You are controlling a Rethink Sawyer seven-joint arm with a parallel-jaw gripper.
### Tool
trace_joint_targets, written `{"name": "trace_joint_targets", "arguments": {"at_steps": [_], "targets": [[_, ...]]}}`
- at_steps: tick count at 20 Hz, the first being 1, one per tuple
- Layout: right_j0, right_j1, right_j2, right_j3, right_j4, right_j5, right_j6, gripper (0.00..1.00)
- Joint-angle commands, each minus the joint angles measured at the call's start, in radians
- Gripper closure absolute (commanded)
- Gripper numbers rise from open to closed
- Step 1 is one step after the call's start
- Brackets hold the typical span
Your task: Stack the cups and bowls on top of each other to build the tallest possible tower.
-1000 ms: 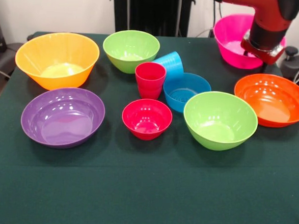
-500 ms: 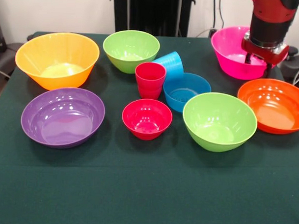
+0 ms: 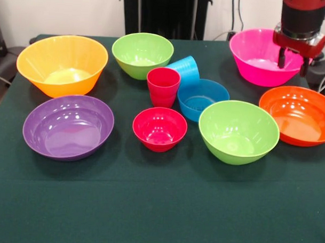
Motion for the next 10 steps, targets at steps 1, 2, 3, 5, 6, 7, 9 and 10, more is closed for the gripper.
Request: {"name": "trace_joint_targets", "arguments": {"at_steps": [1, 2, 3, 5, 6, 7, 9, 10], "targets": [[0.028, -0.046, 0.039, 0.073, -0.041, 0.172, 0.109, 0.0], [0.034, -0.046, 0.027, 0.07, -0.045, 0.188, 0.112, 0.0], [0.049, -0.045, 0.002, 0.058, -0.056, 0.226, 0.12, 0.0], [0.072, -0.046, -0.047, 0.031, -0.085, 0.288, 0.122, 0.0], [0.082, -0.048, -0.07, 0.017, -0.102, 0.323, 0.122, 0.0], [0.104, -0.048, -0.117, -0.02, -0.139, 0.391, 0.125, 0.0], [0.118, -0.056, -0.169, -0.063, -0.187, 0.462, 0.119, 0.0], [0.121, -0.061, -0.183, -0.079, -0.205, 0.486, 0.117, 0.0]]}}
